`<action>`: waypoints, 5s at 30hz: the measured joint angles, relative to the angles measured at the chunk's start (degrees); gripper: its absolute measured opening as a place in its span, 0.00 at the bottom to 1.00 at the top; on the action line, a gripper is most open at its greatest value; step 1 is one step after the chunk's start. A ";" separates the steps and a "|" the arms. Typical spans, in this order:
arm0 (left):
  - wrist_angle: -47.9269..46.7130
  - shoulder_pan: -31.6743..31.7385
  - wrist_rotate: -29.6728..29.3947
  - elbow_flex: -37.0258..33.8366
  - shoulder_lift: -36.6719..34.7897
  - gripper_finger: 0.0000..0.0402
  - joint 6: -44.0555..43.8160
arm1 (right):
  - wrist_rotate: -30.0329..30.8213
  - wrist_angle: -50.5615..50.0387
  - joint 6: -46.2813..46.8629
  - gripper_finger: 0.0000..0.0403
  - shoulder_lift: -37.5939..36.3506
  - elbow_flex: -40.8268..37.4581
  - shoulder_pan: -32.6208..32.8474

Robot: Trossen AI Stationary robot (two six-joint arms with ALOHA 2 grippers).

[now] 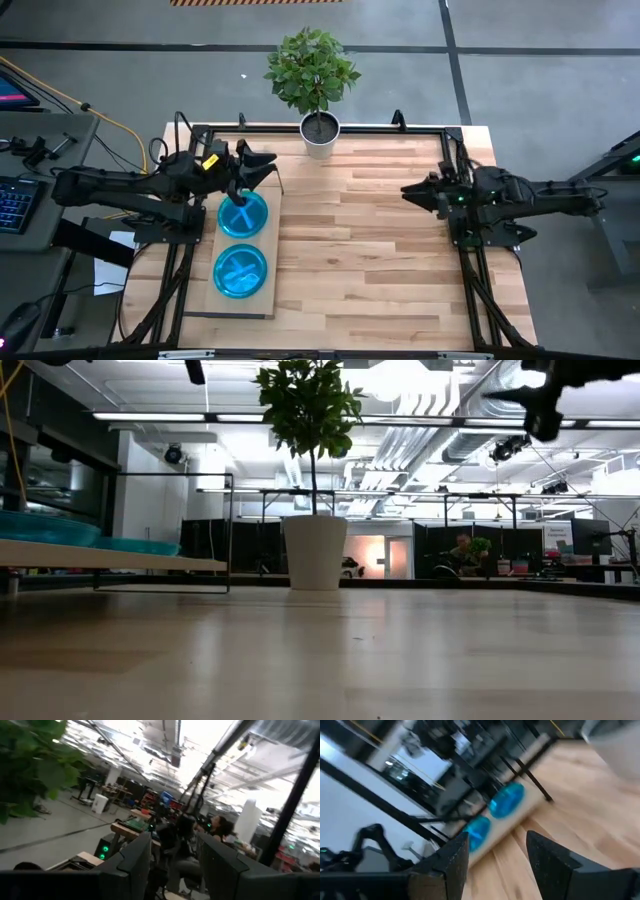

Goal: Place and stack plates onto a shelf
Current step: Return to Home Position

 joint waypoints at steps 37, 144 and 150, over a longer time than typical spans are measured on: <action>4.66 1.76 6.25 -29.36 -27.84 0.00 5.10 | 0.52 8.52 -6.27 0.45 2.35 0.00 0.00; -31.93 9.46 10.83 -33.64 -37.13 0.00 10.29 | -9.19 12.86 -28.35 0.00 -24.25 -28.24 -0.13; -31.92 9.46 10.83 -33.64 -37.13 0.00 10.29 | -9.19 12.75 -28.35 0.00 -24.25 -28.24 -0.13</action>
